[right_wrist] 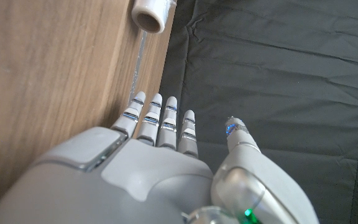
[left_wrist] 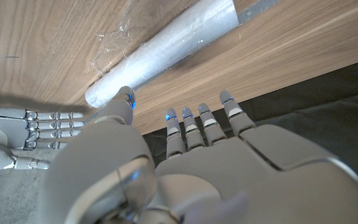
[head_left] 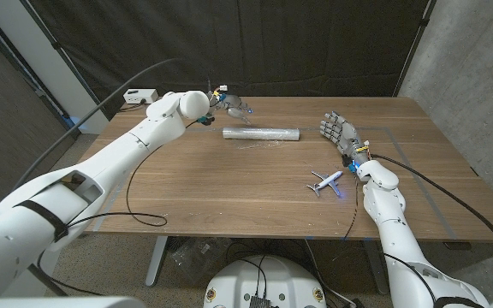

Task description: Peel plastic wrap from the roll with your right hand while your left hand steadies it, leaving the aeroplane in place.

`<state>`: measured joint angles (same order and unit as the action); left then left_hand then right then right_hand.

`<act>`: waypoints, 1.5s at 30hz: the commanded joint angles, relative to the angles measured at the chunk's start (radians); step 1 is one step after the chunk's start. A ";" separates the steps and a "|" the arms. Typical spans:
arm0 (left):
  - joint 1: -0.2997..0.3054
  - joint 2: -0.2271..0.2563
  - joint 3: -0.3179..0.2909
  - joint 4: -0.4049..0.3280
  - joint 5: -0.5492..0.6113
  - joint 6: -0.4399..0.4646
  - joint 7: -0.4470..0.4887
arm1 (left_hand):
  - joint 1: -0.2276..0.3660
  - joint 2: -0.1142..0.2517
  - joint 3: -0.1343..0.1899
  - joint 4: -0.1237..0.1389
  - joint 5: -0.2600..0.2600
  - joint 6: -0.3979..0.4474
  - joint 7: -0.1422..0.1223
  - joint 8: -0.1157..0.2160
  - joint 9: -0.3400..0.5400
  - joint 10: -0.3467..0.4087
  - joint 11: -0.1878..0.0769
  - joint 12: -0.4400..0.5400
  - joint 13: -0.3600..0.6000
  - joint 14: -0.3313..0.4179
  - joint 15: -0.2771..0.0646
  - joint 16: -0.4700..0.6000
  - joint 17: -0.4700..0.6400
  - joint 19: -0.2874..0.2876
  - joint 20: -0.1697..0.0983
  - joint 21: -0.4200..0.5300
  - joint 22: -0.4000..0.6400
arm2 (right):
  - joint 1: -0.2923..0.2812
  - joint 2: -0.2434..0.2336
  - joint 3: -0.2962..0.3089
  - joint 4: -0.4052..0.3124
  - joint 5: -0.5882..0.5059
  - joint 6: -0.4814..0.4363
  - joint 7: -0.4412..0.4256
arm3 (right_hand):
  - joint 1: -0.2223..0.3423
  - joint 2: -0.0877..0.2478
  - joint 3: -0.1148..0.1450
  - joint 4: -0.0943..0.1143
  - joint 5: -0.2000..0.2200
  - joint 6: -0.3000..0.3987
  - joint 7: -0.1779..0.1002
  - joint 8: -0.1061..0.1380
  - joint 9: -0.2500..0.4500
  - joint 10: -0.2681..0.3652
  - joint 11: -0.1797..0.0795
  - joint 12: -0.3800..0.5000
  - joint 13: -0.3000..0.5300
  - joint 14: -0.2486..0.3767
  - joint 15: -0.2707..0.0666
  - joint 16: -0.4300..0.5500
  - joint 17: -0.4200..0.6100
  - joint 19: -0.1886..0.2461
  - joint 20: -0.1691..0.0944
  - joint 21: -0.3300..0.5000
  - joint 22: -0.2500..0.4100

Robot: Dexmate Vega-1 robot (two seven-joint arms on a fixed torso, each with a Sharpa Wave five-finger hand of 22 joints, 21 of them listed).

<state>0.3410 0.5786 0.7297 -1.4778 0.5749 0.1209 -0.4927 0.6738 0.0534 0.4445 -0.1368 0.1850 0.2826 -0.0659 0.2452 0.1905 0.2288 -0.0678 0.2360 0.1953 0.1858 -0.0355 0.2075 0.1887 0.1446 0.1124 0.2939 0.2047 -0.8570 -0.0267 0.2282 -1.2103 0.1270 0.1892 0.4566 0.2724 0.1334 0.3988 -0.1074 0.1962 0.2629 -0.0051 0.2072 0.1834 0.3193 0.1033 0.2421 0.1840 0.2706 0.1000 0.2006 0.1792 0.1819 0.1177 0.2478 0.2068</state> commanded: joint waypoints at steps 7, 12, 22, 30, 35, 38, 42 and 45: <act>-0.083 -0.052 0.094 0.098 0.064 -0.019 -0.037 | 0.012 -0.012 -0.001 -0.002 0.005 0.030 -0.007 -0.002 0.003 0.032 -0.007 0.002 0.002 0.022 -0.007 0.001 0.000 0.015 -0.003 0.007 0.001 | 0.004 -0.005 0.005 0.027 0.011 0.013 0.003 | -0.009 -0.003 0.006 0.004 0.004 0.019 0.000 0.009 0.003 0.020 0.003 0.010 0.004 0.018 -0.001 0.003 0.004 0.007 0.000 0.007 0.005; -0.093 -0.063 0.110 0.116 0.073 -0.024 -0.029 | 0.015 -0.014 -0.003 -0.002 0.006 0.031 -0.008 -0.005 0.003 0.034 -0.011 0.000 0.002 0.024 -0.009 0.000 0.001 0.016 -0.003 0.008 0.001 | 0.000 -0.005 0.007 0.027 0.014 0.014 0.003 | -0.011 -0.003 0.007 0.005 0.004 0.026 0.001 0.009 0.003 0.026 0.001 0.011 0.004 0.023 -0.001 0.004 0.004 0.008 0.001 0.007 0.005; -0.109 -0.079 0.150 0.138 0.117 -0.028 0.001 | 0.019 -0.014 -0.006 0.001 0.007 0.035 -0.008 -0.010 0.003 0.036 -0.014 -0.005 0.002 0.026 -0.011 -0.002 0.002 0.019 -0.007 0.008 0.000 | -0.001 -0.004 0.010 0.039 0.019 0.022 0.006 | -0.013 -0.003 0.008 0.006 0.005 0.041 0.002 0.011 0.003 0.040 0.004 0.014 0.004 0.033 -0.001 0.004 0.004 0.008 0.001 0.007 0.005; -0.119 -0.094 0.175 0.164 0.140 -0.037 0.027 | 0.023 -0.019 -0.009 0.001 0.007 0.038 -0.013 -0.013 0.003 0.042 -0.020 -0.006 0.002 0.028 -0.018 -0.003 0.001 0.022 -0.011 0.009 0.000 | 0.001 -0.005 0.009 0.050 0.021 0.027 0.009 | -0.015 -0.004 0.010 0.006 0.005 0.056 0.005 0.014 0.003 0.057 0.004 0.019 0.004 0.043 0.000 0.005 0.004 0.012 0.003 0.009 0.005; -0.120 -0.102 0.185 0.180 0.151 -0.041 0.055 | 0.025 -0.025 -0.013 0.000 0.007 0.042 -0.017 -0.014 0.003 0.045 -0.025 -0.008 0.002 0.031 -0.025 -0.003 0.001 0.027 -0.020 0.010 0.000 | -0.002 -0.005 0.010 0.049 0.022 0.028 0.007 | -0.017 -0.004 0.011 0.007 0.005 0.064 0.006 0.014 0.003 0.062 0.003 0.020 0.004 0.046 0.000 0.004 0.004 0.014 0.004 0.009 0.005; -0.123 -0.107 0.197 0.190 0.166 -0.040 0.072 | 0.026 -0.028 -0.014 0.000 0.008 0.041 -0.016 -0.015 0.003 0.045 -0.024 -0.009 0.002 0.031 -0.023 -0.004 0.001 0.027 -0.019 0.010 0.000 | -0.002 -0.006 0.009 0.049 0.022 0.028 0.008 | -0.018 -0.004 0.011 0.007 0.005 0.066 0.006 0.014 0.003 0.066 0.003 0.020 0.004 0.048 -0.001 0.004 0.004 0.014 0.004 0.010 0.006; -0.127 -0.115 0.211 0.206 0.177 -0.044 0.087 | 0.029 -0.030 -0.016 -0.001 0.008 0.045 -0.018 -0.015 0.003 0.046 -0.026 -0.010 0.002 0.032 -0.025 -0.004 0.001 0.030 -0.020 0.011 -0.001 | 0.000 -0.006 0.009 0.055 0.023 0.028 0.010 | -0.018 -0.004 0.012 0.008 0.005 0.070 0.007 0.014 0.003 0.068 0.003 0.020 0.004 0.050 0.000 0.003 0.004 0.015 0.005 0.010 0.006; -0.130 -0.120 0.220 0.215 0.182 -0.048 0.095 | 0.031 -0.030 -0.016 -0.001 0.009 0.049 -0.018 -0.015 0.003 0.047 -0.025 -0.011 0.002 0.033 -0.025 -0.005 0.001 0.031 -0.020 0.011 -0.001 | 0.001 -0.007 0.009 0.058 0.024 0.029 0.010 | -0.019 -0.004 0.012 0.008 0.005 0.071 0.007 0.014 0.003 0.070 0.003 0.020 0.004 0.052 0.001 0.003 0.004 0.016 0.005 0.010 0.006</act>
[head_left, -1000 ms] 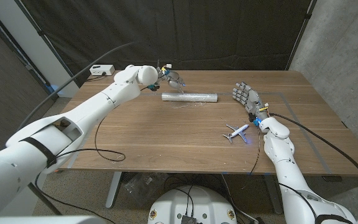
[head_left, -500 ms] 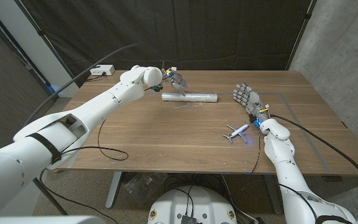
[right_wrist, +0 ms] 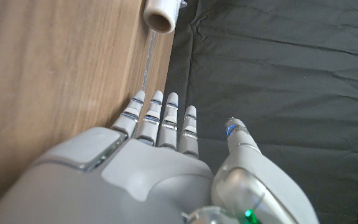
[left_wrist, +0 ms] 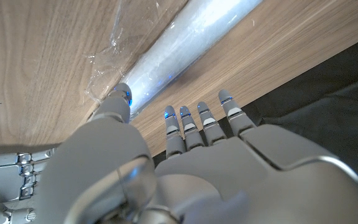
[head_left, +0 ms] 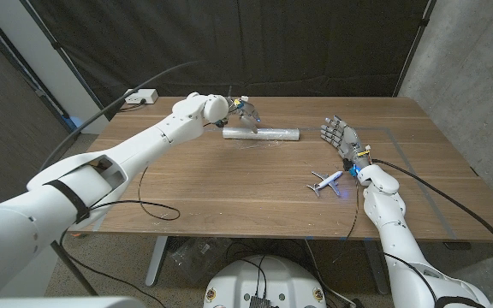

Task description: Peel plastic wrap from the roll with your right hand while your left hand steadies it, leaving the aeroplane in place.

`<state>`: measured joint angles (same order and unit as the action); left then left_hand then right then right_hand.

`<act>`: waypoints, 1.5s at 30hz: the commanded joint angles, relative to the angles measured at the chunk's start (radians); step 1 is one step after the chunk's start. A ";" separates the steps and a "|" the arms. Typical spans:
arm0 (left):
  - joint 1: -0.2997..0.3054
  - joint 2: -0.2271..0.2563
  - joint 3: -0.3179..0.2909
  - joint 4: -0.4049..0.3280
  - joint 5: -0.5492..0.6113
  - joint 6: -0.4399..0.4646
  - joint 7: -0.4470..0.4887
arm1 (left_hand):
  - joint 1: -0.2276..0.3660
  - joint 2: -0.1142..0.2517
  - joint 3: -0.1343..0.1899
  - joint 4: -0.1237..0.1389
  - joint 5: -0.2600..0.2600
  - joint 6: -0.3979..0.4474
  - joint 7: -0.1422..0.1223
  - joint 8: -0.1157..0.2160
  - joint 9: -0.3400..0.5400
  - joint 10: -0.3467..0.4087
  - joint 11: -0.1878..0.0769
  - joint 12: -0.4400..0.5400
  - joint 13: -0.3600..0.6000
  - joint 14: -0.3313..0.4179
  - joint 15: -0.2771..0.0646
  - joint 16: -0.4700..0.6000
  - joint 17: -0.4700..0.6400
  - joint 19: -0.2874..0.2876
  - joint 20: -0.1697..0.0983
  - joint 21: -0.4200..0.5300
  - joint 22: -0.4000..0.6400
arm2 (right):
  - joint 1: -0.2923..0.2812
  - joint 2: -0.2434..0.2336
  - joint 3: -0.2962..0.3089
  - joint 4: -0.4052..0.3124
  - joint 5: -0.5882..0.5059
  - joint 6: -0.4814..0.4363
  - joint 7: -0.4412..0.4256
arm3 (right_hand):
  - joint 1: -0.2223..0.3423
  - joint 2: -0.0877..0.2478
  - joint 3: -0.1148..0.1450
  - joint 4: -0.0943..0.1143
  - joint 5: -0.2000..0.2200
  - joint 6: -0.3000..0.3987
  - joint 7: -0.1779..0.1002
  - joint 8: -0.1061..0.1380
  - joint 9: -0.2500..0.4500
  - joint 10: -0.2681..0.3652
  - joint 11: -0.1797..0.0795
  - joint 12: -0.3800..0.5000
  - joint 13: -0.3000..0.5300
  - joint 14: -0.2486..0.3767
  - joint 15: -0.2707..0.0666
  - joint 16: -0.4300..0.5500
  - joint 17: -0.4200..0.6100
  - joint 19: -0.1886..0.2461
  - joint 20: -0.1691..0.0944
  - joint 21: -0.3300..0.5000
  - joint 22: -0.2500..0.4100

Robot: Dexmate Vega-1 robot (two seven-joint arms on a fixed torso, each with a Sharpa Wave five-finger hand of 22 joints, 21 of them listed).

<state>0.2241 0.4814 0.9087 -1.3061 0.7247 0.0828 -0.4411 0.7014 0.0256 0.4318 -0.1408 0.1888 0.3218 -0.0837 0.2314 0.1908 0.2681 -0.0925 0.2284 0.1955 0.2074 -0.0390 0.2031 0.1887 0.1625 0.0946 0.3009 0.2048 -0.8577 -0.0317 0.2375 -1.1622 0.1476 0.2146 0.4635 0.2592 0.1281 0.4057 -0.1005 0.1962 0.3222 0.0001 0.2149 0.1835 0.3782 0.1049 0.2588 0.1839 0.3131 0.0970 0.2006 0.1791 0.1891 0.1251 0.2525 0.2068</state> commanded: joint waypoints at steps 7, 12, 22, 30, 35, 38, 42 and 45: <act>-0.016 -0.036 0.056 0.067 0.032 -0.022 0.066 | 0.009 -0.001 -0.003 0.003 0.006 0.009 -0.002 -0.003 0.003 0.010 -0.003 -0.005 0.002 0.013 -0.024 -0.001 0.001 0.016 -0.004 0.005 -0.001 | 0.001 -0.002 0.001 0.013 0.005 0.007 0.003 | -0.007 0.000 0.006 0.001 0.005 0.016 0.002 0.005 0.003 0.017 0.003 0.005 0.004 0.013 0.003 0.003 0.004 0.009 -0.002 0.005 0.006; -0.021 -0.043 0.070 0.080 0.037 -0.032 0.077 | 0.014 -0.001 -0.003 0.003 0.007 0.008 -0.007 -0.006 0.003 -0.003 -0.008 -0.013 0.002 0.006 -0.030 -0.004 0.002 0.015 -0.009 0.004 -0.001 | 0.002 -0.002 0.002 0.016 0.005 0.008 0.001 | -0.008 0.000 0.007 0.002 0.005 0.019 0.003 0.005 0.003 0.024 0.003 0.006 0.004 0.014 0.002 0.002 0.004 0.010 -0.002 0.005 0.006; -0.036 -0.060 0.100 0.099 0.051 -0.035 0.067 | 0.020 0.004 -0.003 0.006 0.008 0.006 -0.012 -0.009 0.003 -0.009 -0.006 -0.017 0.003 -0.002 -0.026 -0.007 0.003 0.009 -0.010 0.002 -0.001 | 0.005 -0.005 0.002 0.023 0.007 0.009 0.003 | -0.010 -0.001 0.008 0.002 0.005 0.022 0.004 0.003 0.004 0.027 0.004 0.006 0.004 0.016 0.001 0.001 0.004 0.010 -0.002 0.005 0.006; -0.050 -0.072 0.126 0.123 0.070 -0.036 0.069 | 0.024 0.008 -0.003 0.008 0.007 0.022 -0.014 -0.006 0.004 -0.018 0.001 -0.022 0.003 -0.014 -0.024 -0.011 0.004 0.003 -0.012 -0.001 -0.001 | 0.012 -0.008 0.001 0.030 0.007 0.009 0.003 | -0.012 -0.002 0.008 0.003 0.005 0.022 0.004 0.001 0.004 0.030 0.003 0.005 0.004 0.017 0.002 0.000 0.004 0.010 -0.002 0.005 0.006; -0.058 -0.080 0.140 0.142 0.078 -0.042 0.082 | 0.028 0.012 -0.002 0.010 0.007 0.020 -0.012 -0.008 0.004 -0.018 0.002 -0.022 0.003 -0.016 -0.025 -0.011 0.004 0.002 -0.012 -0.002 -0.001 | 0.017 -0.011 0.000 0.036 0.005 0.006 0.001 | -0.014 -0.002 0.008 0.004 0.004 0.023 0.004 0.001 0.004 0.031 0.002 0.005 0.004 0.019 0.003 0.000 0.004 0.010 -0.002 0.005 0.006; -0.064 -0.086 0.148 0.154 0.079 -0.045 0.082 | 0.034 0.018 0.001 0.009 0.008 0.026 -0.011 -0.007 0.004 -0.015 -0.001 -0.021 0.004 -0.015 -0.031 -0.010 0.004 0.004 -0.011 -0.001 -0.001 | 0.021 -0.011 0.001 0.044 0.007 0.008 0.002 | -0.015 -0.002 0.008 0.005 0.004 0.024 0.003 0.000 0.004 0.032 0.005 0.005 0.004 0.021 0.002 0.000 0.005 0.011 -0.002 0.005 0.006; -0.073 -0.096 0.156 0.179 0.072 -0.053 0.082 | 0.049 0.026 0.006 0.006 0.007 0.056 -0.003 0.002 0.005 0.002 -0.001 -0.016 0.004 -0.001 -0.047 -0.005 0.003 0.021 -0.007 0.005 -0.002 | 0.027 -0.013 0.000 0.053 0.006 0.010 0.000 | -0.018 -0.003 0.007 0.006 0.004 0.026 0.004 0.000 0.004 0.035 0.006 0.005 0.004 0.022 0.003 0.000 0.005 0.011 -0.003 0.006 0.006; -0.080 -0.106 0.159 0.206 0.058 -0.064 0.084 | 0.066 0.026 0.009 0.000 0.004 0.071 0.003 0.003 0.005 0.027 -0.004 -0.010 0.003 0.021 -0.072 -0.001 -0.001 0.073 -0.023 0.023 -0.004 | 0.030 -0.015 -0.002 0.057 0.004 0.010 -0.003 | -0.019 -0.003 0.007 0.007 0.003 0.027 0.004 -0.001 0.004 0.038 0.005 0.006 0.004 0.023 0.003 0.000 0.005 0.012 -0.003 0.006 0.006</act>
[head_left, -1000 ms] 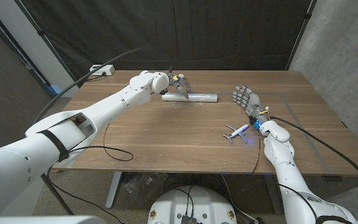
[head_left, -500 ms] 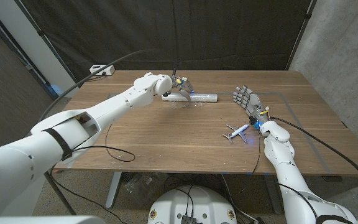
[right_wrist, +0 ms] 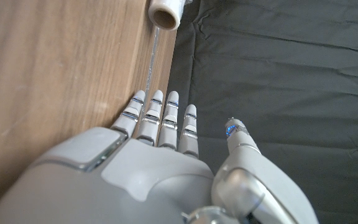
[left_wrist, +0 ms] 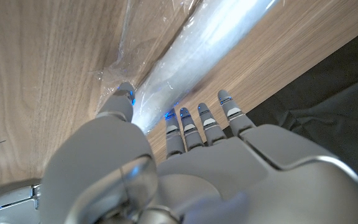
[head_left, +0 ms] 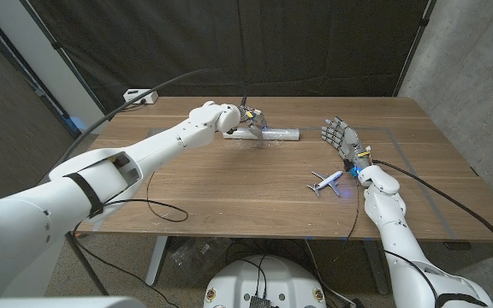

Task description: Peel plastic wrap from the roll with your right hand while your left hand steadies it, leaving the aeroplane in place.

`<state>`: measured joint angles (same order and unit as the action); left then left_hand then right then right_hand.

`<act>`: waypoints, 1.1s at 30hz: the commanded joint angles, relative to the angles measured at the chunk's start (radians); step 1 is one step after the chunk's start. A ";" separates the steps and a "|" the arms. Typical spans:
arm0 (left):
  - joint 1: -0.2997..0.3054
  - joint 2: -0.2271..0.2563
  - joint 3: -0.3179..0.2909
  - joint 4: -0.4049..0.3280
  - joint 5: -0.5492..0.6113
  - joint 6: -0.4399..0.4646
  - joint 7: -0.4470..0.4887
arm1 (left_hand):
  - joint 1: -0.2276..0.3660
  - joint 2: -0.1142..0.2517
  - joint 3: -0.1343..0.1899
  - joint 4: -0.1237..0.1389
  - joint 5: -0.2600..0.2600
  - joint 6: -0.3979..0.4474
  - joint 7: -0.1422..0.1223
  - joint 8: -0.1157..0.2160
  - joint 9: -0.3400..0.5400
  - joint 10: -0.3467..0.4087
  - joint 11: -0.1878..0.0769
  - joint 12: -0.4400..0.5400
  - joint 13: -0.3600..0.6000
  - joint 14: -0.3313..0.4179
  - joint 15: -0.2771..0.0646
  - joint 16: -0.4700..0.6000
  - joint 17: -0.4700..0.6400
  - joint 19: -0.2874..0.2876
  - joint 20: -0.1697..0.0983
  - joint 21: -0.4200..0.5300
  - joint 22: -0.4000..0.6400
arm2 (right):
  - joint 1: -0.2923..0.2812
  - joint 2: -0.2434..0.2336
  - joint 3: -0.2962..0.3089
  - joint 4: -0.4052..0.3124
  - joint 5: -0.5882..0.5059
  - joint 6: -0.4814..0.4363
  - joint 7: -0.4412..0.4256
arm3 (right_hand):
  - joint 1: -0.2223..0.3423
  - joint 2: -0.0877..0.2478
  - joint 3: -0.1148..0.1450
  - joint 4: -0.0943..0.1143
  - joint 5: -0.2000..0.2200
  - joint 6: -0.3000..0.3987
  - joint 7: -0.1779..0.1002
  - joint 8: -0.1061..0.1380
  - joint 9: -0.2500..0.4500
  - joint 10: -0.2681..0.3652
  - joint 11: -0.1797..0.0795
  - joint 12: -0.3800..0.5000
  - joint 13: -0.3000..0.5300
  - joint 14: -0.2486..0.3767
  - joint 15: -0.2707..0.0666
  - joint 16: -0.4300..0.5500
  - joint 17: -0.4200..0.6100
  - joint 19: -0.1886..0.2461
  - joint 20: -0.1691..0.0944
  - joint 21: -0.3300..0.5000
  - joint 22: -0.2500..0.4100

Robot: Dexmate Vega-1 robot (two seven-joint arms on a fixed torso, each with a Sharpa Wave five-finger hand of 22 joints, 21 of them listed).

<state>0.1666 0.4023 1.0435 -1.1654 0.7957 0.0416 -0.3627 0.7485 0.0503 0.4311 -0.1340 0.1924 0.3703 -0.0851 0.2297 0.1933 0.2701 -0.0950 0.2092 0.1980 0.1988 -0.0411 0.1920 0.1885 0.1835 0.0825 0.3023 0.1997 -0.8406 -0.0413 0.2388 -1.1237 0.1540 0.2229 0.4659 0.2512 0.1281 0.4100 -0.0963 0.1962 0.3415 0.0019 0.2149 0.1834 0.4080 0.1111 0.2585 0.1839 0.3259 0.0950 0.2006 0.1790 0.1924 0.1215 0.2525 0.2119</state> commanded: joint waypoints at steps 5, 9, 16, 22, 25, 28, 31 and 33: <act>-0.026 -0.041 0.021 0.115 -0.048 -0.055 0.039 | 0.045 -0.004 0.008 -0.009 -0.005 -0.002 0.008 -0.013 0.003 0.055 -0.002 0.010 0.001 0.082 -0.070 0.016 -0.005 0.192 -0.038 0.063 -0.011 | 0.013 -0.007 -0.005 0.012 -0.008 -0.005 -0.014 | -0.015 -0.003 0.002 0.005 0.003 0.010 0.001 -0.001 0.004 0.010 -0.002 0.006 0.004 0.012 0.005 0.000 0.006 0.009 0.000 0.006 0.001; -0.032 -0.049 0.022 0.142 -0.071 -0.070 0.045 | 0.056 -0.003 0.010 -0.010 -0.006 0.002 0.006 -0.013 0.004 0.075 -0.001 0.014 0.001 0.105 -0.071 0.019 -0.005 0.237 -0.045 0.074 -0.016 | 0.011 -0.008 -0.006 0.006 -0.011 -0.009 -0.021 | -0.018 -0.003 0.001 0.007 0.002 0.011 0.001 -0.002 0.004 0.014 -0.001 0.007 0.004 0.015 0.005 0.001 0.006 0.010 0.000 0.006 0.001; -0.020 -0.050 0.008 0.162 -0.108 -0.083 0.103 | 0.097 0.014 0.022 -0.011 -0.009 0.088 0.028 0.011 0.006 0.181 -0.003 0.034 0.001 0.230 -0.086 0.041 -0.005 0.375 -0.073 0.101 -0.025 | 0.016 -0.008 -0.009 0.009 -0.014 -0.011 -0.026 | -0.021 -0.004 0.001 0.009 0.002 0.014 0.000 -0.002 0.004 0.017 -0.001 0.007 0.005 0.018 0.005 0.001 0.007 0.011 0.002 0.006 0.001; 0.012 -0.028 -0.002 0.119 -0.088 -0.054 0.199 | 0.158 0.085 0.070 0.006 -0.011 0.300 0.047 0.065 0.009 0.426 -0.038 0.073 0.005 0.541 -0.143 0.101 0.000 0.501 -0.084 0.125 -0.018 | 0.024 -0.008 -0.014 0.020 -0.016 -0.010 -0.026 | -0.024 -0.004 0.001 0.010 0.002 0.015 0.001 -0.003 0.004 0.019 -0.001 0.006 0.005 0.020 0.005 0.001 0.007 0.011 0.002 0.006 0.001; 0.016 -0.027 -0.005 0.119 -0.091 -0.052 0.207 | 0.171 0.097 0.085 0.010 -0.011 0.342 0.046 0.074 0.010 0.479 -0.038 0.074 0.006 0.623 -0.155 0.112 0.000 0.550 -0.099 0.146 -0.013 | 0.028 -0.008 -0.016 0.026 -0.017 -0.008 -0.028 | -0.025 -0.004 0.001 0.011 0.001 0.016 0.002 -0.004 0.004 0.019 -0.001 0.006 0.005 0.020 0.005 0.000 0.006 0.011 0.003 0.006 0.001; 0.023 -0.024 -0.007 0.118 -0.089 -0.054 0.235 | 0.200 0.108 0.114 0.013 -0.014 0.440 0.060 0.103 0.014 0.569 -0.009 0.083 0.015 0.739 -0.172 0.128 0.009 0.602 -0.130 0.178 -0.007 | 0.030 -0.008 -0.017 0.028 -0.018 -0.007 -0.028 | -0.025 -0.004 0.001 0.011 0.001 0.016 0.001 -0.004 0.004 0.020 -0.001 0.005 0.005 0.021 0.006 0.000 0.006 0.011 0.003 0.006 0.001; 0.029 -0.020 -0.011 0.112 -0.090 -0.047 0.242 | 0.217 0.121 0.133 0.025 -0.015 0.487 0.072 0.123 0.023 0.627 -0.018 0.094 0.033 0.836 -0.178 0.155 0.028 0.637 -0.167 0.209 -0.003 | 0.030 -0.008 -0.019 0.025 -0.019 -0.009 -0.031 | -0.026 -0.004 0.002 0.011 0.001 0.017 0.002 -0.005 0.004 0.020 -0.001 0.005 0.005 0.021 0.006 -0.001 0.006 0.011 0.003 0.006 0.001; 0.036 -0.017 -0.021 0.106 -0.102 -0.045 0.244 | 0.221 0.125 0.135 0.030 -0.015 0.490 0.075 0.127 0.029 0.638 -0.023 0.096 0.039 0.878 -0.181 0.171 0.040 0.643 -0.177 0.219 0.000 | 0.030 -0.007 -0.019 0.024 -0.019 -0.009 -0.031 | -0.026 -0.004 0.002 0.011 0.001 0.017 0.002 -0.005 0.004 0.020 -0.001 0.005 0.005 0.021 0.006 -0.001 0.006 0.011 0.003 0.006 0.001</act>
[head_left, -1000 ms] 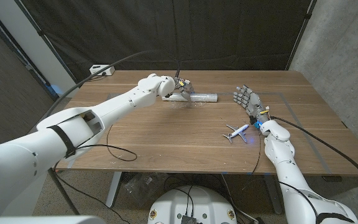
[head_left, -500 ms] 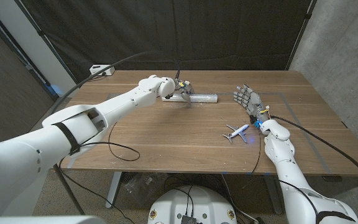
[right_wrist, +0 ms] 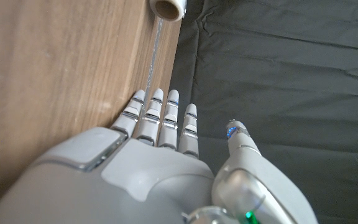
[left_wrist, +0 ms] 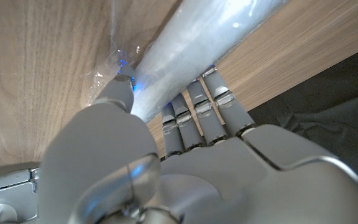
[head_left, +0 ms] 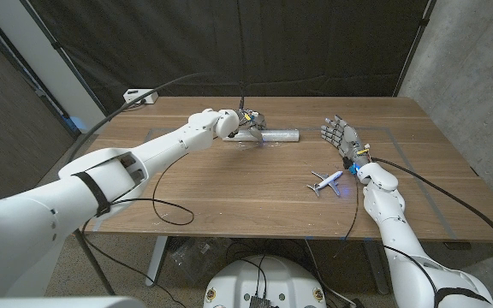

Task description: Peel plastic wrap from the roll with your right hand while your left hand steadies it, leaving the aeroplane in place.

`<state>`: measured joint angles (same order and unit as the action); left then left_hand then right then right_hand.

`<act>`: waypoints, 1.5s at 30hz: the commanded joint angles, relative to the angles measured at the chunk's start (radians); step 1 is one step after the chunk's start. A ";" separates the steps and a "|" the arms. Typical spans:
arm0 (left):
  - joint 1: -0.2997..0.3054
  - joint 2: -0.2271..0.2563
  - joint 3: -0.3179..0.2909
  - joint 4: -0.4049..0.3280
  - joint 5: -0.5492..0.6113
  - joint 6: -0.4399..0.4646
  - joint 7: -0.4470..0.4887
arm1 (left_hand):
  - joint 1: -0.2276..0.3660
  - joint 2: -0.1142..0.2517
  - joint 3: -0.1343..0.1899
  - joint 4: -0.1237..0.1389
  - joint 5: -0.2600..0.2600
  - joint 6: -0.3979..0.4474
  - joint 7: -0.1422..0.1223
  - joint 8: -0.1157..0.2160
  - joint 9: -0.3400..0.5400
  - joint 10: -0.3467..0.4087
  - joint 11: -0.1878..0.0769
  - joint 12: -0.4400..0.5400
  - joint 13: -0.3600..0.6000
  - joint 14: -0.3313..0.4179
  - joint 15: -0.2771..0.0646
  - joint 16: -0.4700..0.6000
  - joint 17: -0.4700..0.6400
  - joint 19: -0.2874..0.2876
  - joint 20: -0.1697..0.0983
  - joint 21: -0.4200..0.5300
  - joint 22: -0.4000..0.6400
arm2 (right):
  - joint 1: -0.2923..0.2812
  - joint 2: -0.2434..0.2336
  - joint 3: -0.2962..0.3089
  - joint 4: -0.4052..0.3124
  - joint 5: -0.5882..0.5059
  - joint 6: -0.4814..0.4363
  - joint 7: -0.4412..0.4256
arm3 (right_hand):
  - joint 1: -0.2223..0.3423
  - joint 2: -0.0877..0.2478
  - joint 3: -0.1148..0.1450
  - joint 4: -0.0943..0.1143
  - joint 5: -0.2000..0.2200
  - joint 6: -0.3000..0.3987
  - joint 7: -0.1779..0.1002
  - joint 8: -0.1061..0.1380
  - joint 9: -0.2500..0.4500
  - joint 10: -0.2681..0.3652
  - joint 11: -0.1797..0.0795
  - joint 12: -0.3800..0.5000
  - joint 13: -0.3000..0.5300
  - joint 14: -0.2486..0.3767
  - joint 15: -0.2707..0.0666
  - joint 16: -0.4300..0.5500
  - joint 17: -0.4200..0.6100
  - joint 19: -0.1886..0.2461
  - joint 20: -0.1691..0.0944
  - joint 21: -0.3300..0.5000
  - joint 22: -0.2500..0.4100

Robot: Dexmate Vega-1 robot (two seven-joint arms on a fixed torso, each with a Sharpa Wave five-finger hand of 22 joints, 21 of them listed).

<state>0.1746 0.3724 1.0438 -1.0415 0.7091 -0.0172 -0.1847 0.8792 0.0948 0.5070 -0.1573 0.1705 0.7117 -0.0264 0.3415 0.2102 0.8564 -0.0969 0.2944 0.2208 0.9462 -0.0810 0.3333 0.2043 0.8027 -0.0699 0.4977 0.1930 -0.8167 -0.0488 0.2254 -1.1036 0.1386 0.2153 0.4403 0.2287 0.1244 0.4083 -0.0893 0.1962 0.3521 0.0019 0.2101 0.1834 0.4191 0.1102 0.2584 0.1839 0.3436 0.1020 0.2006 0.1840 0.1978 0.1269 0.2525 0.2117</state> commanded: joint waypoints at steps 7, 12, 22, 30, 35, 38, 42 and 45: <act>0.083 0.018 -0.111 -0.041 -0.129 0.012 0.099 | 0.093 0.077 0.061 0.067 0.006 0.166 0.028 0.034 0.028 0.065 -0.017 0.016 0.034 0.111 -0.132 0.016 0.042 -0.001 -0.014 0.033 0.011 | 0.001 0.001 -0.008 -0.008 -0.003 -0.003 -0.004 | -0.005 0.000 0.004 0.005 0.001 0.007 0.002 -0.001 0.004 0.010 0.000 0.004 0.005 0.004 -0.001 -0.002 0.001 0.006 -0.002 0.006 0.001; 0.124 0.018 -0.185 -0.062 -0.229 0.012 0.095 | 0.092 0.079 0.061 0.074 0.005 0.168 0.029 0.039 0.034 0.068 -0.015 0.020 0.039 0.103 -0.129 0.009 0.047 -0.010 -0.006 0.035 0.012 | -0.007 0.001 -0.008 -0.025 -0.004 -0.007 -0.002 | -0.005 0.000 0.005 0.005 0.001 0.007 0.001 -0.002 0.004 0.010 -0.001 0.003 0.005 0.005 -0.001 -0.002 0.001 0.006 -0.001 0.006 0.001; 0.213 -0.005 -0.326 -0.089 -0.431 -0.006 0.109 | 0.091 0.078 0.063 0.088 0.004 0.171 0.034 0.050 0.045 0.064 -0.009 0.025 0.052 0.077 -0.120 -0.012 0.058 -0.045 0.013 0.035 0.011 | -0.031 0.003 -0.007 -0.071 -0.007 -0.023 0.000 | -0.006 0.000 0.007 0.005 0.001 0.008 0.002 -0.003 0.004 0.012 0.000 0.002 0.005 0.005 -0.001 -0.004 0.000 0.007 -0.001 0.006 0.001; 0.281 -0.047 -0.439 -0.099 -0.625 -0.019 0.088 | 0.092 0.071 0.066 0.095 0.004 0.168 0.031 0.058 0.055 0.055 -0.008 0.028 0.065 0.034 -0.112 -0.043 0.061 -0.063 0.022 0.038 0.010 | -0.049 0.007 -0.004 -0.102 -0.010 -0.033 0.003 | -0.006 0.000 0.008 0.004 0.002 0.009 0.002 -0.004 0.004 0.012 -0.001 0.000 0.005 0.005 -0.001 -0.005 0.000 0.007 -0.001 0.006 0.001; 0.313 -0.077 -0.493 -0.090 -0.748 -0.037 0.047 | 0.093 0.067 0.068 0.097 0.003 0.165 0.031 0.061 0.059 0.055 -0.012 0.030 0.070 0.017 -0.106 -0.057 0.060 -0.077 0.029 0.037 0.008 | -0.060 0.009 -0.003 -0.125 -0.012 -0.042 0.005 | -0.005 0.000 0.009 0.004 0.002 0.010 0.002 -0.005 0.004 0.013 -0.001 0.000 0.005 0.006 -0.002 -0.005 -0.001 0.007 -0.001 0.006 0.001; 0.327 -0.088 -0.511 -0.088 -0.794 -0.044 0.036 | 0.093 0.066 0.069 0.099 0.003 0.166 0.030 0.062 0.060 0.053 -0.010 0.031 0.073 0.011 -0.108 -0.062 0.060 -0.079 0.030 0.039 0.008 | -0.065 0.009 -0.003 -0.136 -0.015 -0.048 0.006 | -0.005 0.000 0.010 0.003 0.002 0.011 0.001 -0.005 0.004 0.013 -0.001 0.000 0.005 0.005 -0.003 -0.006 -0.001 0.007 -0.001 0.006 0.001; 0.343 -0.102 -0.535 -0.084 -0.859 -0.050 0.012 | 0.093 0.064 0.070 0.100 0.002 0.166 0.027 0.063 0.060 0.052 -0.010 0.032 0.076 0.008 -0.107 -0.067 0.060 -0.082 0.030 0.039 0.007 | -0.071 0.010 -0.002 -0.149 -0.017 -0.052 0.007 | -0.005 0.000 0.011 0.003 0.002 0.011 0.001 -0.005 0.004 0.013 0.000 -0.001 0.005 0.005 -0.003 -0.007 -0.001 0.007 -0.001 0.006 0.001; 0.353 -0.115 -0.555 -0.073 -0.919 -0.054 -0.018 | 0.093 0.063 0.071 0.101 0.002 0.167 0.029 0.064 0.059 0.050 -0.010 0.032 0.078 0.002 -0.105 -0.071 0.059 -0.083 0.030 0.040 0.006 | -0.076 0.013 -0.002 -0.159 -0.019 -0.056 0.007 | -0.006 -0.001 0.011 0.003 0.002 0.010 0.002 -0.006 0.004 0.013 -0.002 -0.001 0.005 0.005 -0.003 -0.007 -0.001 0.006 -0.001 0.005 0.001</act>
<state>0.4759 0.3011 0.5747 -1.1303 -0.0071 -0.0490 -0.1329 0.8934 0.0805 0.4926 -0.1430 0.1650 0.7335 -0.0055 0.3633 0.2676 0.8875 -0.0837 0.3220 0.2944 0.9538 -0.1415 0.2693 0.2631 0.7236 -0.0365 0.5302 0.1998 -0.8739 -0.0409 0.2212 -1.2245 0.1259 0.1735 0.4448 0.2287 0.1245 0.4111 -0.0867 0.1962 0.3518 0.0019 0.2102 0.1834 0.4229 0.1064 0.2584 0.1839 0.3435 0.1020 0.1957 0.1815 0.1976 0.1267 0.2525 0.2115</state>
